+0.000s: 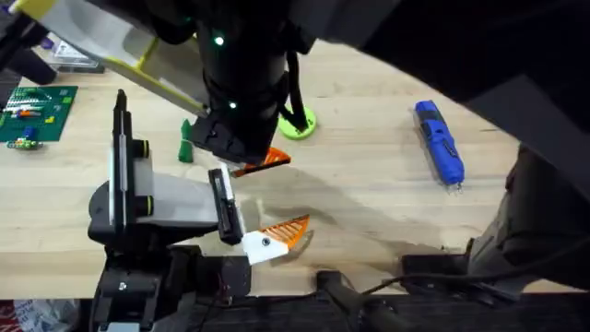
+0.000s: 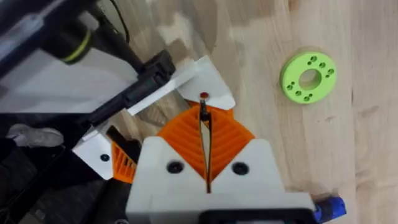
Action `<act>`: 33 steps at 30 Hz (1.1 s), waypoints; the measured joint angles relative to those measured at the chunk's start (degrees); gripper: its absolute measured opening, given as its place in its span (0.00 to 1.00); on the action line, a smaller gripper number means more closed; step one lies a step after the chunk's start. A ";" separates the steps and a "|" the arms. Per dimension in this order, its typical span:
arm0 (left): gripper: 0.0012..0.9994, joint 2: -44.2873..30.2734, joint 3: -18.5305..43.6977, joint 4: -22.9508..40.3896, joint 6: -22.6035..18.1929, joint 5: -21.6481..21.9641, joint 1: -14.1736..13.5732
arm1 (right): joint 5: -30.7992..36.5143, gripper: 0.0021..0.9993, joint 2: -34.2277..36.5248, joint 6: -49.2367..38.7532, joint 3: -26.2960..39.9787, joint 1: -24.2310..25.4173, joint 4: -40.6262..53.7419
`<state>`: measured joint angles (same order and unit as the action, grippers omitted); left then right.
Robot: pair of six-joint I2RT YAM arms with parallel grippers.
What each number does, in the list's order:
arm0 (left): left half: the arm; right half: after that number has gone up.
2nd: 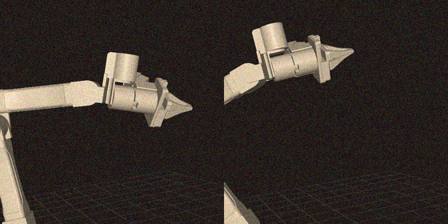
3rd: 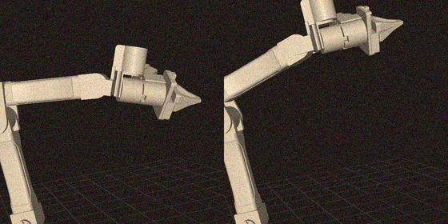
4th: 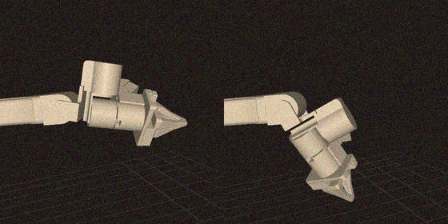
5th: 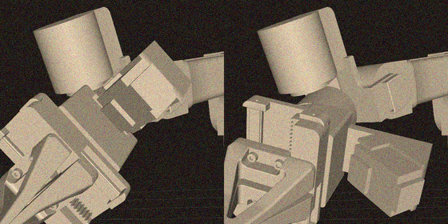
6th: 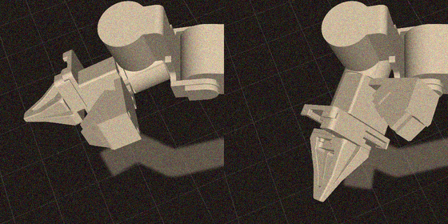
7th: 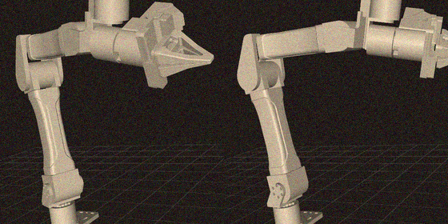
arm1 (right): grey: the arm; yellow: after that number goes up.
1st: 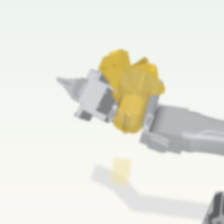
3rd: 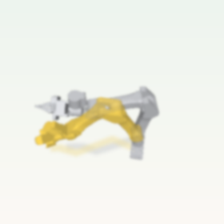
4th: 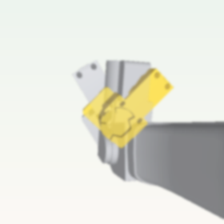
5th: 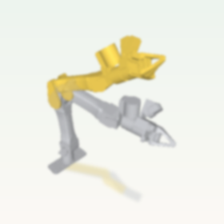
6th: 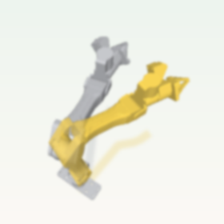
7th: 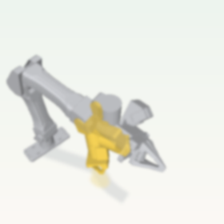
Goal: Pick up the gripper from the table and insert it into the empty holder that is missing its gripper. Then pick up a screw, insert it into the mounting hole, and use the screwdriver to tighten it. Finally, clean up the table by picking up the vegetable and placing it into the bucket.
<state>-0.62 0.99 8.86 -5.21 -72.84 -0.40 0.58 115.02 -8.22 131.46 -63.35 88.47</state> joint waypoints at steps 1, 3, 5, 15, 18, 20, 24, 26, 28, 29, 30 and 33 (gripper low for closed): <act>0.99 -0.01 0.00 0.00 0.00 0.00 0.00 | 0.00 0.01 0.00 0.01 0.00 0.00 0.00; 0.99 -0.01 0.00 0.00 0.00 0.00 0.00 | 0.00 0.01 0.00 0.00 0.00 0.00 0.00; 0.99 0.00 0.00 0.00 0.00 0.00 0.00 | 0.00 0.01 0.00 0.00 0.00 0.00 0.01; 0.99 -0.01 0.00 0.00 0.00 0.00 0.00 | 0.00 0.01 0.00 0.01 0.00 0.00 0.04; 0.99 -0.02 0.00 0.00 0.00 0.00 0.00 | 0.00 0.01 0.00 0.00 0.00 0.00 -0.10; 0.99 -0.01 0.00 0.00 0.00 0.00 0.00 | 0.00 0.01 0.01 0.01 0.00 0.00 -0.22; 0.99 -0.02 0.00 0.00 0.00 0.00 0.00 | 0.00 0.01 0.07 0.01 0.01 0.00 -0.22; 0.99 -0.01 0.00 0.00 0.00 0.00 0.00 | 0.00 0.01 0.27 0.01 0.02 0.00 -0.20; 0.99 0.00 0.00 0.00 0.00 0.00 0.00 | 0.00 0.01 0.57 0.00 0.02 0.00 -0.22; 0.99 -0.01 0.00 0.00 0.00 0.00 0.00 | 0.00 0.01 0.70 0.00 0.02 0.00 -0.23; 0.99 -0.01 0.00 0.00 0.00 0.00 0.00 | 0.00 0.01 0.81 0.00 0.02 0.00 -0.22; 0.99 -0.01 0.00 0.00 0.00 0.00 0.00 | 0.00 0.01 0.87 -0.01 0.02 0.00 -0.23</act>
<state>-0.63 0.99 8.86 -5.21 -72.84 -0.40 0.58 115.90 -8.23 131.48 -63.35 88.24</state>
